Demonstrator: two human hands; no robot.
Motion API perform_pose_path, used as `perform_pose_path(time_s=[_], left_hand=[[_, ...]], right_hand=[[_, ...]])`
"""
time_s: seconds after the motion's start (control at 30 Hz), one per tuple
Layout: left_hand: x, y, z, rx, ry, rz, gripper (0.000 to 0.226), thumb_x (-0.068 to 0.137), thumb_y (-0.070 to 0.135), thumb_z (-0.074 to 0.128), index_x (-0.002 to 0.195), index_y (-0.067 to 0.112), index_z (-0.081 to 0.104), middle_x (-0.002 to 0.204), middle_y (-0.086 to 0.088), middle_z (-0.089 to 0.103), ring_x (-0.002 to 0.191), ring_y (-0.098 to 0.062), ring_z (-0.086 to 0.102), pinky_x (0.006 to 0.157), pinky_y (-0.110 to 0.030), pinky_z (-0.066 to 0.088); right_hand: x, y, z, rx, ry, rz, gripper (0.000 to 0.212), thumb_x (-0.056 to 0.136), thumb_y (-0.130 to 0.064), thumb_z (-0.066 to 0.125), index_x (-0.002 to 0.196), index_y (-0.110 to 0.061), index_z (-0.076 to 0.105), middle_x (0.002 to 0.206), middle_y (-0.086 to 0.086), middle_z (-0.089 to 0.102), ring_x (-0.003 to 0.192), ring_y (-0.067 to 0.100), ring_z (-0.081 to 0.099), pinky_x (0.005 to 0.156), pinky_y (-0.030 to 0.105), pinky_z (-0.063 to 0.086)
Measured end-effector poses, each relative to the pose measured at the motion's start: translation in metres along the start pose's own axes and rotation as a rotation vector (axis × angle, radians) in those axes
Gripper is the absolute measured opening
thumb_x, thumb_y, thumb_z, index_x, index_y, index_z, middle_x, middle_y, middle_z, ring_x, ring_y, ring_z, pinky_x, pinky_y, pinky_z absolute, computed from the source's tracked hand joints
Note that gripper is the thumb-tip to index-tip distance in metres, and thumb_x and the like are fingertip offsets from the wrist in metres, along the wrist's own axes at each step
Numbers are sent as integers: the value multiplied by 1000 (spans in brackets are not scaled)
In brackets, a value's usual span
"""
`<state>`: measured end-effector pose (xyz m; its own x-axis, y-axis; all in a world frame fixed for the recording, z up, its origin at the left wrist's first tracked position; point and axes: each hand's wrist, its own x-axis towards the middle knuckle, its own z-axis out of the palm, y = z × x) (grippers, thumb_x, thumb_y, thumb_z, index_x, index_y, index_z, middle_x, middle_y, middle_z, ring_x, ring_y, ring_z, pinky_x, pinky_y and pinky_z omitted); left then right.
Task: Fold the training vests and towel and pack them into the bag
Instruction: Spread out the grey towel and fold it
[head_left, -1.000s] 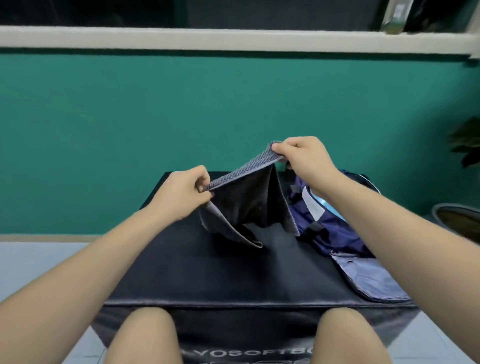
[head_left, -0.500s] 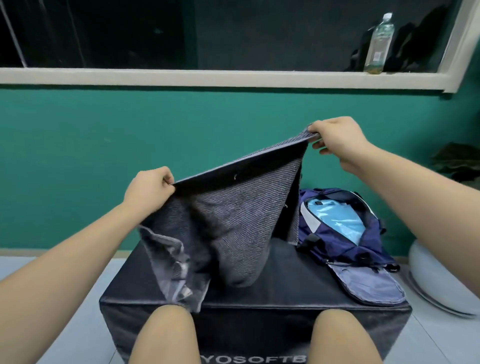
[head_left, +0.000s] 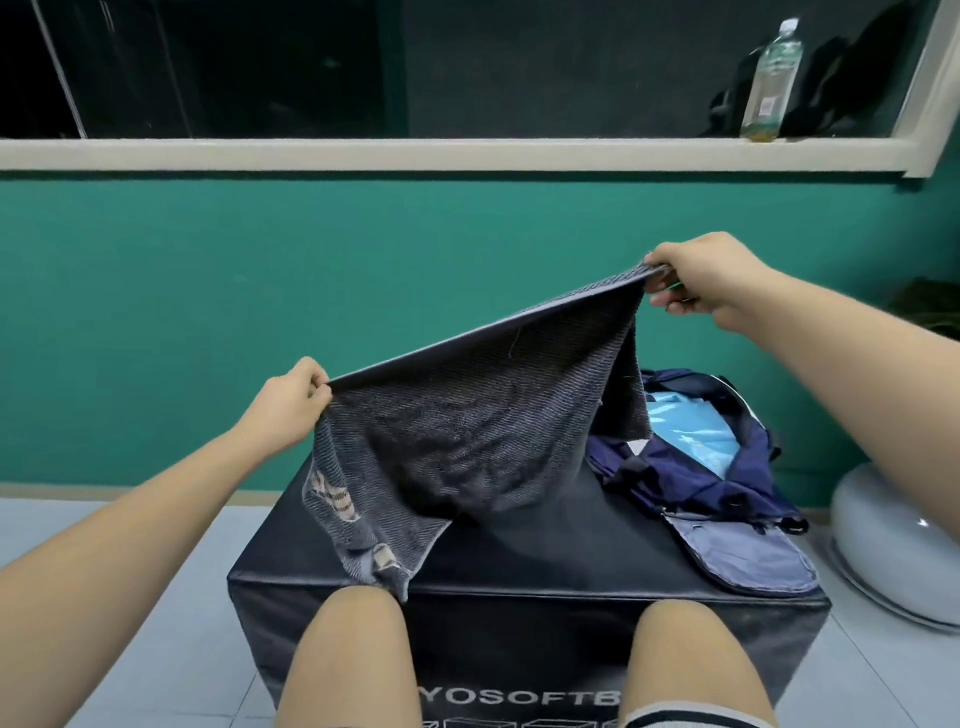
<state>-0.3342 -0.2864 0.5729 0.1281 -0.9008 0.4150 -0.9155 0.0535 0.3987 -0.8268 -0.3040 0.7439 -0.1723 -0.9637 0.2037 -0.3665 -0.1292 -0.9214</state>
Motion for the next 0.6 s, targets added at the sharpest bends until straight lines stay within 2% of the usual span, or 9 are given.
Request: perform_pose_path(time_s=[0.1, 0.2, 0.3, 0.37, 0.43, 0.5, 0.6], left_hand=[[-3, -7, 3, 47, -52, 127, 10, 104, 19, 61, 109, 23, 53, 90, 7, 70, 86, -23, 66, 76, -40, 51], [-4, -14, 1, 269, -111, 237, 25, 100, 19, 68, 123, 26, 59, 102, 8, 72, 96, -26, 69, 81, -41, 55], [0, -25, -4, 414, -113, 224, 15, 97, 22, 67, 111, 26, 71, 103, 3, 67, 97, -28, 67, 83, -41, 56], [3, -28, -6, 379, -76, 165, 8, 95, 24, 67, 102, 24, 73, 98, 1, 66, 95, -30, 67, 80, -39, 54], [8, -31, -8, 292, -17, 111, 4, 93, 24, 69, 90, 23, 67, 93, 1, 62, 89, -30, 64, 77, -39, 52], [16, -33, -10, 203, 23, 74, 17, 91, 21, 72, 82, 23, 57, 88, 1, 55, 81, -29, 59, 76, -42, 51], [30, -39, -12, 97, 42, -5, 26, 89, 15, 73, 79, 20, 50, 79, -3, 60, 73, -29, 57, 71, -42, 48]], right_hand=[[1, -1, -8, 5, -6, 32, 17, 99, -21, 65, 85, -11, 65, 65, 4, 71, 49, 14, 66, 60, 30, 50], [4, 1, -13, 19, -9, 57, 19, 99, -20, 64, 83, -11, 62, 56, 1, 69, 46, 12, 66, 60, 30, 50], [8, 4, -16, 34, 3, 64, 18, 99, -21, 64, 84, -12, 62, 55, 1, 69, 46, 12, 66, 60, 29, 50], [11, 8, -17, 35, 9, 71, 18, 99, -21, 64, 84, -12, 61, 56, 1, 69, 47, 12, 66, 60, 29, 49], [16, 14, -16, 31, 7, 79, 18, 100, -21, 62, 84, -12, 62, 57, 1, 70, 47, 12, 66, 60, 29, 49], [22, 21, -15, 37, 12, 90, 19, 100, -22, 61, 84, -12, 62, 59, 2, 71, 47, 11, 66, 60, 29, 48], [37, 34, -11, 54, 20, 125, 20, 101, -22, 59, 84, -13, 61, 62, 4, 72, 47, 11, 68, 60, 29, 48]])
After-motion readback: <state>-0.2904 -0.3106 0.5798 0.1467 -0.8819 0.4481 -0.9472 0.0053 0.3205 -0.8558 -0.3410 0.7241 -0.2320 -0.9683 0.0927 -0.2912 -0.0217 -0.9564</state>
